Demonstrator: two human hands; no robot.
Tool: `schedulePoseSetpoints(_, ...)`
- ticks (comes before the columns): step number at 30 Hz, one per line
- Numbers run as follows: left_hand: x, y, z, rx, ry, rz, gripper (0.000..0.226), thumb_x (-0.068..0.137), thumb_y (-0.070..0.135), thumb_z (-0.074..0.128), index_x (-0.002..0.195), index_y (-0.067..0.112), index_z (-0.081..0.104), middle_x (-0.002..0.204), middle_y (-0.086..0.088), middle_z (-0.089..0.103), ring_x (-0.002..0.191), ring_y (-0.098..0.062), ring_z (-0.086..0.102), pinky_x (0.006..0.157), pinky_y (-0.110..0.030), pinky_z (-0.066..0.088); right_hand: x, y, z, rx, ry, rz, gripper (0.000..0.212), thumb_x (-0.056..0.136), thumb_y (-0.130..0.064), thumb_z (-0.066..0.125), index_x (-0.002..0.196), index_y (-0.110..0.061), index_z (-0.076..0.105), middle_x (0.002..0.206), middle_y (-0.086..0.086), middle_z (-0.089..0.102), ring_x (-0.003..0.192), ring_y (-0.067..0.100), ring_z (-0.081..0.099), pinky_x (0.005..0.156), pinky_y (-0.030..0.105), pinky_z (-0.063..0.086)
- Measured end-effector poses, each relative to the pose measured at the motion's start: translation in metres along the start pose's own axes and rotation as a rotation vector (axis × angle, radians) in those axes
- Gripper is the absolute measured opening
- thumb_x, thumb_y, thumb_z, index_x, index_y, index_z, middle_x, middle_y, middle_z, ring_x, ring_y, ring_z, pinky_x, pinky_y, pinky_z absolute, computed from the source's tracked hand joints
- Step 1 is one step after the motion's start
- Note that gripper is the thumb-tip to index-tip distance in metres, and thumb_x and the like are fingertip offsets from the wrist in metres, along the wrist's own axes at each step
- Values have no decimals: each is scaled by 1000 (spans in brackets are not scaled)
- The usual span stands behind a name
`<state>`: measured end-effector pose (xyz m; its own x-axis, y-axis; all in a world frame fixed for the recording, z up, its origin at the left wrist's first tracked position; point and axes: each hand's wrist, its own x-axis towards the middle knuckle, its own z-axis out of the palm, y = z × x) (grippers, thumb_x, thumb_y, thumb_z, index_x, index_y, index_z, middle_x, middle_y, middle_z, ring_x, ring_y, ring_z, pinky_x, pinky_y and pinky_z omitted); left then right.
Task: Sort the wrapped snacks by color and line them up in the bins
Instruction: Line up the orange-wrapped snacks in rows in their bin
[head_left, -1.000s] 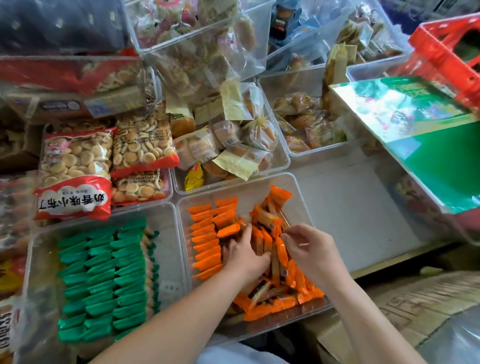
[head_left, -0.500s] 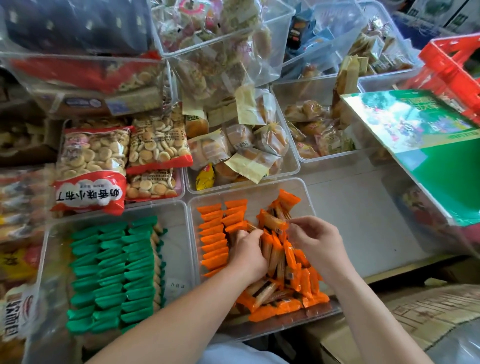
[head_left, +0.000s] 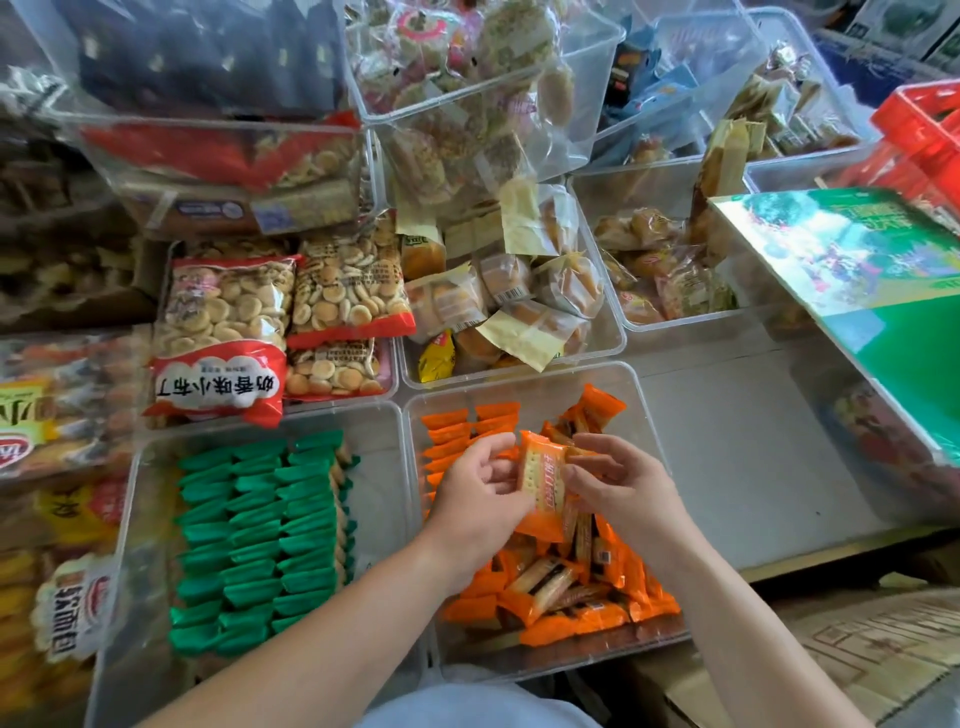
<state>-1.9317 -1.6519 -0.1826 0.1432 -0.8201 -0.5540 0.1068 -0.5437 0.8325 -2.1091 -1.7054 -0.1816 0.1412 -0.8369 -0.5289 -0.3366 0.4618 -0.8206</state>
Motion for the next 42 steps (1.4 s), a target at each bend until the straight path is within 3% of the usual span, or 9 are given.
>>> schedulePoseSetpoints(5, -11, 4, -13, -33, -64, 12, 55, 90, -1, 75, 134, 29, 62, 117, 4, 76, 110, -12, 72, 97, -37, 60, -9, -19, 7, 256, -78, 57, 38, 90, -15, 78, 126, -17, 66, 103, 5, 81, 94, 24, 79, 76, 42, 64)
schedulePoseSetpoints(12, -28, 3, -19, 102, -122, 38, 27, 98, 9, 71, 118, 28, 74, 106, 4, 79, 101, -15, 74, 82, -33, 63, -20, -25, 0, 269, -154, 49, 44, 91, -17, 76, 132, -23, 62, 107, 6, 80, 98, 28, 78, 82, 49, 64)
schedulePoseSetpoints(18, -32, 12, -35, 301, -83, 136, 26, 94, 14, 74, 116, 29, 78, 102, 15, 77, 95, 3, 68, 82, -14, 54, -23, -26, -5, -230, -208, -245, 54, 88, -22, 83, 133, -47, 63, 135, -24, 57, 125, -1, 57, 95, 26, 59)
schedulePoseSetpoints(21, -30, 17, -38, 265, -16, 182, 30, 86, 15, 84, 111, 29, 75, 94, 10, 76, 87, 0, 69, 79, -15, 55, -23, -25, 1, -573, -255, -473, 46, 88, -29, 83, 127, -47, 68, 124, -28, 62, 119, -3, 58, 98, 21, 52)
schedulePoseSetpoints(26, -24, 26, -45, 179, 64, 202, 49, 82, 18, 89, 123, 33, 66, 111, 8, 72, 88, -12, 74, 82, -26, 63, -23, -27, 14, -715, -402, -378, 48, 96, -39, 71, 139, -50, 52, 125, -24, 66, 112, 0, 64, 93, 26, 58)
schedulePoseSetpoints(31, -18, 21, -62, 162, 263, 180, 47, 95, 21, 75, 136, 33, 57, 121, 14, 65, 97, -9, 71, 84, -25, 61, -1, -19, 15, -405, -194, -268, 26, 94, -25, 73, 103, -40, 54, 97, -8, 74, 84, 12, 70, 74, 39, 62)
schedulePoseSetpoints(36, -22, 2, -75, 187, 260, 122, 50, 96, 17, 74, 138, 34, 53, 122, 14, 63, 101, -11, 70, 84, -24, 58, 25, -8, 29, -582, -101, -298, 32, 87, -29, 81, 90, -49, 57, 99, -10, 56, 90, 13, 59, 68, 20, 47)
schedulePoseSetpoints(39, -22, -6, -75, 199, 250, 102, 53, 96, 18, 74, 141, 33, 52, 123, 15, 63, 99, -12, 71, 91, -34, 62, 33, -6, 41, -672, -145, -256, 25, 88, -22, 77, 94, -40, 61, 88, -10, 66, 82, 16, 63, 64, 21, 49)
schedulePoseSetpoints(42, -22, -9, -73, 208, 239, 88, 54, 96, 16, 72, 143, 32, 51, 123, 14, 63, 96, -13, 71, 92, -38, 62, 37, -4, 55, -909, -111, -239, 31, 90, -21, 69, 119, -30, 66, 107, -3, 70, 102, 25, 66, 75, 34, 55)
